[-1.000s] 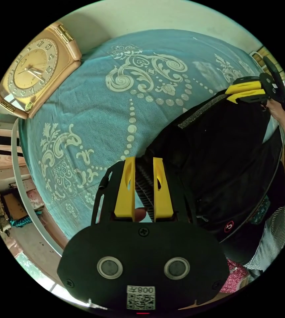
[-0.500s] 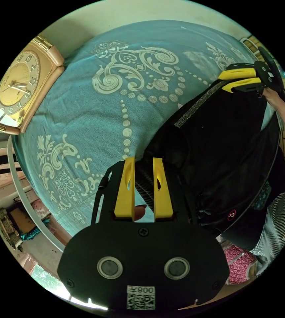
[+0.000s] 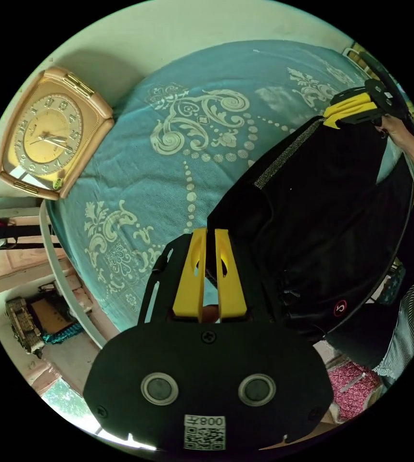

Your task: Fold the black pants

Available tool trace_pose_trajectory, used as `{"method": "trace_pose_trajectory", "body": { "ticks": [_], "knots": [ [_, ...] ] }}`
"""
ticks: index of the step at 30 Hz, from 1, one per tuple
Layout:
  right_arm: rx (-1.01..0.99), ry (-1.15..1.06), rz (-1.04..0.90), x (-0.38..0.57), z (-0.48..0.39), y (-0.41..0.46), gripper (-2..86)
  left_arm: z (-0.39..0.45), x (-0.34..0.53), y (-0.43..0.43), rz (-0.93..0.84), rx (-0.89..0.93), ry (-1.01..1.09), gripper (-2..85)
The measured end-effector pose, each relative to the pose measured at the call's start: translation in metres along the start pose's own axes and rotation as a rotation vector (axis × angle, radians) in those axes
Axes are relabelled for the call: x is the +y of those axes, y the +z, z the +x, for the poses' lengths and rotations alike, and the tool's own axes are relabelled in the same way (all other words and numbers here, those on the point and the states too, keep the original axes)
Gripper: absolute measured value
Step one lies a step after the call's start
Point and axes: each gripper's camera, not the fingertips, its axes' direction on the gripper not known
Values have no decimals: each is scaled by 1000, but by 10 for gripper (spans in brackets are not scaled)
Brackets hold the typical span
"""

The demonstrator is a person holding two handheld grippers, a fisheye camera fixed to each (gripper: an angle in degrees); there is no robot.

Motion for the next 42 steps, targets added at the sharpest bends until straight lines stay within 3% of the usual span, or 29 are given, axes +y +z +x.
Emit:
{"method": "trace_pose_trajectory", "body": {
  "ticks": [14, 29, 42],
  "knots": [
    [14, -58, 105, 137, -97, -36, 18, 97, 149, -66, 211, -81, 35, 17],
    [-49, -137, -47, 266, -215, 16, 20, 167, 257, -29, 99, 0, 108, 15],
    [-162, -173, -138, 327, -289, 62, 20, 166, 308, 17, 40, 74, 53, 15]
  ]
}}
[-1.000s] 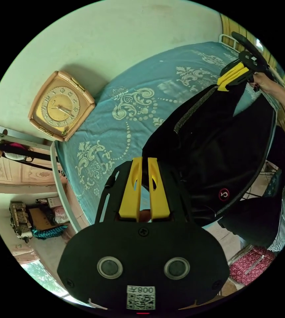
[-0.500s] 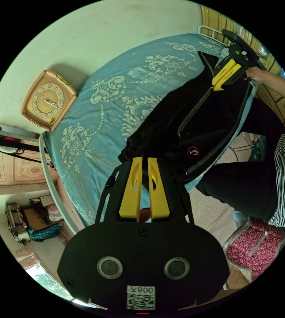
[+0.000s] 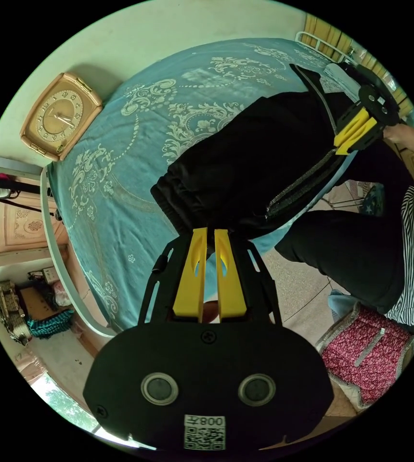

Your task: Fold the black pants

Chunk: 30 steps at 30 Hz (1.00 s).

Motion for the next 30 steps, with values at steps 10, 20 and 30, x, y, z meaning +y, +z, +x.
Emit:
{"method": "trace_pose_trajectory", "body": {
  "ticks": [10, 20, 30],
  "knots": [
    [-22, -9, -77, 18, -29, 45, 21, -3, 23, 43, -41, 25, -10, 12],
    [-58, 24, -77, 37, -40, 51, 24, -15, 42, 81, -62, 54, -30, 12],
    [-9, 13, -53, 48, -69, 37, 30, -40, 74, 100, 11, 139, -174, 27]
  ]
}}
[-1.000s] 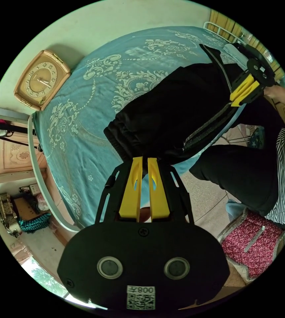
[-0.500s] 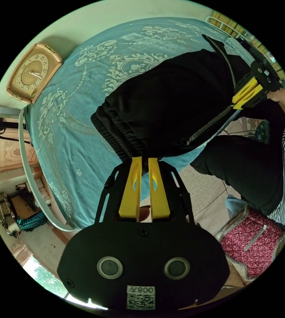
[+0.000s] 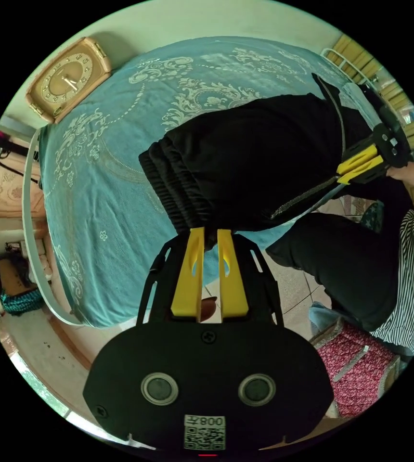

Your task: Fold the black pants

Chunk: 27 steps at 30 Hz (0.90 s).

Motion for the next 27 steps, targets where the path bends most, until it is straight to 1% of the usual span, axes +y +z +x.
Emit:
{"method": "trace_pose_trajectory", "body": {
  "ticks": [4, 7, 10, 13, 17, 19, 20, 21, 23, 25, 27],
  "knots": [
    [23, -2, 3, -1, -12, -10, 32, -20, 18, 2, 77, 78, -92, 46],
    [14, 10, 3, -3, -16, -19, 33, -32, 31, 6, 130, 85, -171, 54],
    [17, 14, 3, -7, -21, -29, 34, -43, 41, 14, 161, 94, -253, 41],
    [21, 18, 3, -12, -27, -41, 33, -51, 58, 13, 273, 106, -381, 28],
    [24, 22, 5, -21, -34, -60, 33, -31, 60, 16, 486, 262, -410, 18],
    [28, 20, 10, -25, -37, -69, 33, -10, 40, 30, 473, 328, -350, 14],
    [26, 23, 13, -28, -38, -75, 33, 6, 22, 41, 426, 347, -293, 11],
    [23, 26, 15, -30, -38, -78, 33, 13, 13, 48, 395, 343, -270, 9],
    [12, 39, 17, -37, -39, -93, 32, 37, -15, 72, 247, 286, -184, 5],
    [13, 44, 13, -43, -42, -105, 31, 46, -24, 86, 170, 243, -156, 3],
    [23, 45, 13, -48, -46, -118, 30, 49, -24, 94, 152, 239, -142, 3]
  ]
}}
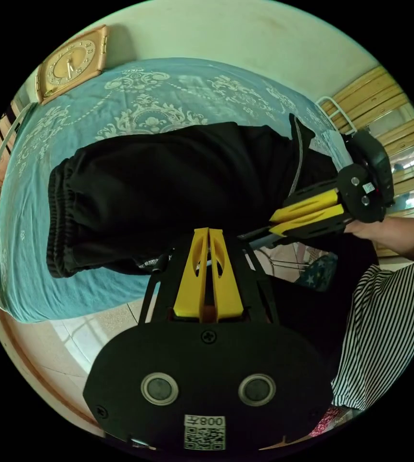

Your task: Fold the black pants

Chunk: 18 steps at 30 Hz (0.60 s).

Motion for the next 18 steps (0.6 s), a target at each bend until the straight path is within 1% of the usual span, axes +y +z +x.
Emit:
{"method": "trace_pose_trajectory", "body": {
  "ticks": [3, 8, 12, 15, 17, 18],
  "knots": [
    [-14, 22, 30, -5, -2, -27, 26, -5, 6, 10, -11, 26, -15, 2],
    [-121, 99, 114, -6, 15, -91, 11, -10, 2, 30, -24, 25, -43, 1],
    [-91, 217, 161, 2, 47, -130, 4, -6, -8, 40, -40, -8, -18, 2],
    [-64, 323, 117, 0, 79, -143, 3, 0, -14, 36, 46, -20, -1, 3],
    [-104, 375, 64, -5, 97, -144, 3, 10, -23, 30, 140, 33, 14, 5],
    [-124, 382, 73, -6, 99, -148, 3, 14, -27, 31, 156, 54, 24, 6]
  ]
}}
